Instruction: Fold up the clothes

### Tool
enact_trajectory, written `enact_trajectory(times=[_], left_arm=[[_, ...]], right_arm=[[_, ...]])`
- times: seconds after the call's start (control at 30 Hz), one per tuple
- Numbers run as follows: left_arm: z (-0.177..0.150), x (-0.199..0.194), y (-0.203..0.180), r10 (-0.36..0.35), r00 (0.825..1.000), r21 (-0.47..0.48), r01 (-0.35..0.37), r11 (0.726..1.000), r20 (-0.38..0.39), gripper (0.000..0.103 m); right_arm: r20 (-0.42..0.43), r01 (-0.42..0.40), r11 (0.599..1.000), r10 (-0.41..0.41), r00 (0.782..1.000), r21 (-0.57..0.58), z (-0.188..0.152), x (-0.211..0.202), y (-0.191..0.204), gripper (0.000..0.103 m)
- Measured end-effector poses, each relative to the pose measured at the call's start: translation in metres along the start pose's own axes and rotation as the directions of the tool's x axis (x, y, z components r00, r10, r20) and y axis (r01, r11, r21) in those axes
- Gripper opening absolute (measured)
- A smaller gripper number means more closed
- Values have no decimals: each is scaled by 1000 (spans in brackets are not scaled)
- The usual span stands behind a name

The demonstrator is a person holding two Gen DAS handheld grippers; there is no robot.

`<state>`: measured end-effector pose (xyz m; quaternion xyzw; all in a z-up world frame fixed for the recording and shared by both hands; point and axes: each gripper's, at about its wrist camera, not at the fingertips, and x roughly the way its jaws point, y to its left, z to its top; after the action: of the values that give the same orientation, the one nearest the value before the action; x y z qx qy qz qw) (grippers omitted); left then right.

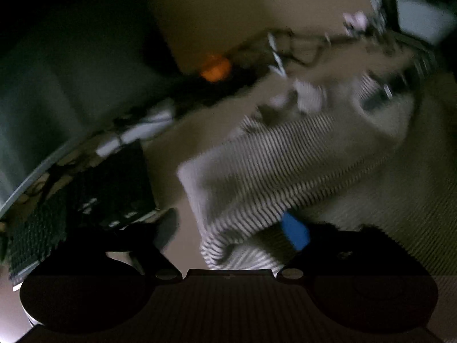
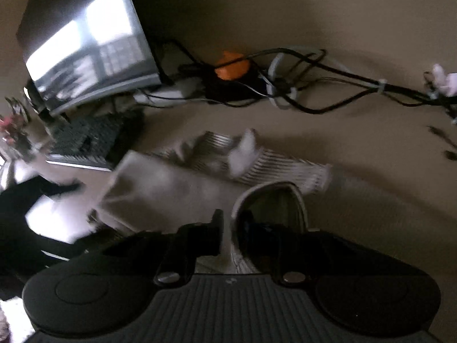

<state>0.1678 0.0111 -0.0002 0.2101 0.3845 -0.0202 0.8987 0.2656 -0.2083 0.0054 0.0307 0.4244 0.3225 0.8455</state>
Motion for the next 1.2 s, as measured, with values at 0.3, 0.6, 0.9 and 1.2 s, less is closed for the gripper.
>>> enact_trajectory(times=[0.3, 0.6, 0.9, 1.2], left_arm=[[23, -26, 16, 168, 978, -112, -155, 982, 124, 17], [-7, 8, -18, 32, 999, -40, -32, 999, 8, 34], [-9, -31, -4, -178, 982, -326, 187, 927, 60, 84], [-32, -34, -34, -368, 928, -481, 353, 803, 67, 89]], right_arm=[[263, 29, 983, 19, 964, -179, 41, -63, 34, 5], [70, 306, 939, -299, 952, -159, -20, -9, -15, 19], [131, 395, 897, -423, 896, 196, -83, -113, -30, 44], [28, 434, 669, -562, 827, 603, -132, -140, -78, 36]])
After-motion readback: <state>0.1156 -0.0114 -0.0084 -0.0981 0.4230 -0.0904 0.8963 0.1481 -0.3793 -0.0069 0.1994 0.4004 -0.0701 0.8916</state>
